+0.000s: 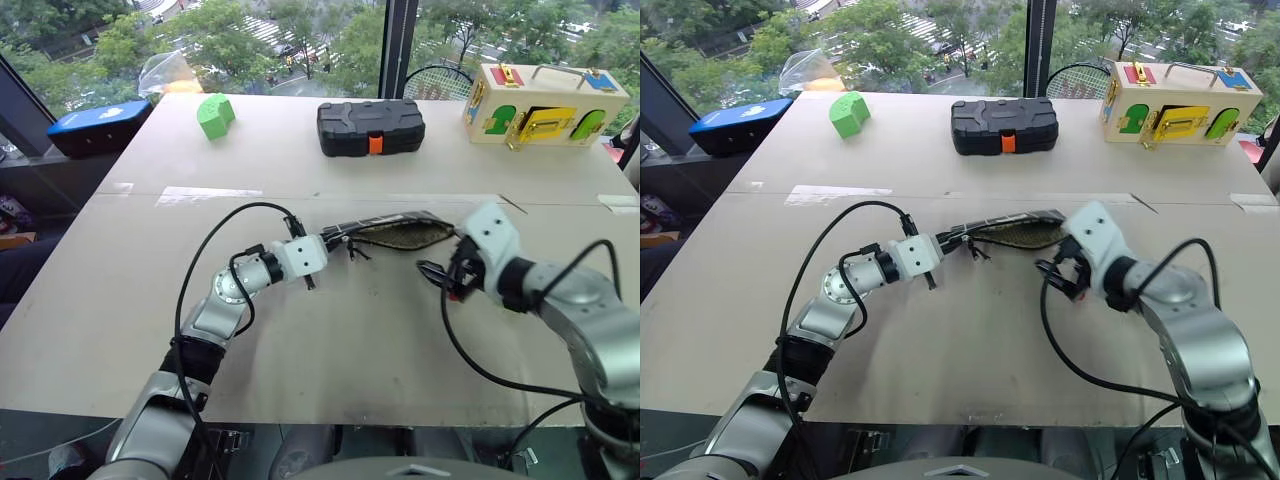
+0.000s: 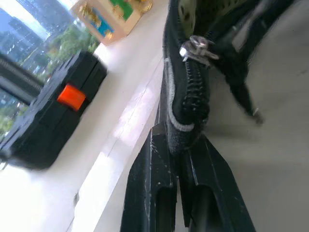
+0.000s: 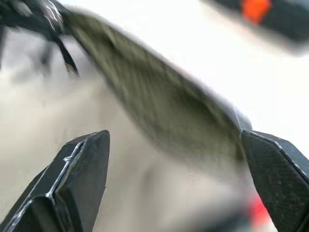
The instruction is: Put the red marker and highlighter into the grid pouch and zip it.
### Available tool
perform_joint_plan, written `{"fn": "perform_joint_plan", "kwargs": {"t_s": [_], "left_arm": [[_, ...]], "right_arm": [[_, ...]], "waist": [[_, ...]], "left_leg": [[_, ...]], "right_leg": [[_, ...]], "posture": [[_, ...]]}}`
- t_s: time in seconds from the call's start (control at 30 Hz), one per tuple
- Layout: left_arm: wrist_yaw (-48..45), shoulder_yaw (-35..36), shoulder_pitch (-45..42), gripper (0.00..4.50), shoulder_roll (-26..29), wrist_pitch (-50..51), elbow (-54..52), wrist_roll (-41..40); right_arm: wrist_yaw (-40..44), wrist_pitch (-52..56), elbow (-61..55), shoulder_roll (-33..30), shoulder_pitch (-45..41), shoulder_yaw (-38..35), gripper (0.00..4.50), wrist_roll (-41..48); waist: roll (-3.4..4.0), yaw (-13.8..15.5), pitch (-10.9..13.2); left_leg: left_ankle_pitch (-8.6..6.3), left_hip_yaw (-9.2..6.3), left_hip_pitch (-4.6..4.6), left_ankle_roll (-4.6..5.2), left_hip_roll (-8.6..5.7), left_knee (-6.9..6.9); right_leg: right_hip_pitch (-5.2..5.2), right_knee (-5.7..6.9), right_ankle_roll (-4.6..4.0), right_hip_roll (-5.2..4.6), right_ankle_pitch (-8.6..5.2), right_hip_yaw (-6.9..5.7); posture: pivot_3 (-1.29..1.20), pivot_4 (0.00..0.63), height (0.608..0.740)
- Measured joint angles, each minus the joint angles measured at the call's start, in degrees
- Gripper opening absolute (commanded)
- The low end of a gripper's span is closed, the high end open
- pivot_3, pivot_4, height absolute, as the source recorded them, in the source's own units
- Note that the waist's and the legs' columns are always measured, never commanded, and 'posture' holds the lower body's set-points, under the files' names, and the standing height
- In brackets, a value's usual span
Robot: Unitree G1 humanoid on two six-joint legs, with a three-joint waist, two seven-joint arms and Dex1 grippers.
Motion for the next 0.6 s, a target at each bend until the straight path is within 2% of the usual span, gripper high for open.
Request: {"fn": "perform_joint_plan", "kwargs": {"t_s": [0.13, 0.2, 0.23, 0.33, 0.47, 0.5, 0.6], "left_arm": [[0.1, -0.11, -1.05, 0.0, -0.08, 0.09, 1.72, 0.45], [0.1, -0.15, -1.61, 0.0, -0.08, 0.02, 1.98, 0.46], [0.1, -0.2, -1.92, 0.0, -0.11, -0.04, 2.07, 0.48], [0.11, -0.19, -2.35, 0.0, -0.04, -0.27, 2.22, 0.48], [0.1, -0.21, -2.34, 0.0, -0.05, -0.27, 2.24, 0.48], [0.1, -0.21, -2.34, 0.0, -0.05, -0.27, 2.24, 0.48], [0.11, -0.2, -2.24, 0.0, 0.0, -0.29, 2.24, 0.48]], "right_arm": [[-9.42, 11.29, 0.39, 10.23, 1.7, -2.28, 4.36, -2.89], [-13.41, 11.7, 2.48, 14.05, 1.59, -3.23, 4.36, -4.36], [-15.91, 11.31, 4.57, 17.04, 1.45, -4.25, 3.83, -5.53], [-20.69, 8.45, 9.28, 19.99, 1.71, -4.68, 2.53, -7.32], [-22.58, 3.84, 10.76, 18.62, 2.98, -2.65, 0.57, -7.91], [-22.44, 3.44, 10.67, 17.76, 3.17, -1.93, 0.25, -7.75], [-18.84, 3.92, 8.75, 11.62, 4.11, -2.25, 0.22, -5.16]], "waist": [[0.07, -0.45, 0.04], [0.05, -0.41, 0.03], [0.06, -0.42, 0.03], [0.07, -0.35, 0.03], [0.07, -0.34, 0.03], [0.07, -0.32, 0.03], [0.1, -0.23, 0.05]], "left_leg": [[0.01, 0.15, 0.09, 0.0, -0.17, 0.0], [0.01, 0.14, 0.12, -0.01, -0.17, 0.0], [0.01, 0.15, 0.12, -0.01, -0.18, -0.01], [0.01, 0.13, 0.11, -0.02, -0.21, -0.02], [0.01, 0.12, 0.12, -0.02, -0.22, -0.02], [0.01, 0.12, 0.11, -0.02, -0.22, 0.0], [0.01, 0.12, 0.08, 0.01, -0.31, 0.07]], "right_leg": [[-0.07, 0.14, 0.0, -0.02, 0.01, 0.17], [-0.06, 0.14, 0.0, -0.02, 0.01, 0.16], [-0.06, 0.14, 0.0, -0.01, 0.01, 0.17], [-0.07, 0.13, 0.0, -0.03, 0.01, 0.16], [-0.07, 0.12, 0.0, -0.04, 0.0, 0.12], [-0.06, 0.12, 0.0, -0.04, 0.01, 0.12], [-0.04, 0.09, 0.0, -0.09, 0.01, 0.12]], "posture": [[0.0, 0.15, 0.74], [0.0, 0.15, 0.74], [0.0, 0.15, 0.74], [0.0, 0.15, 0.74], [0.0, 0.15, 0.74], [0.0, 0.15, 0.74], [0.0, 0.15, 0.74]]}}
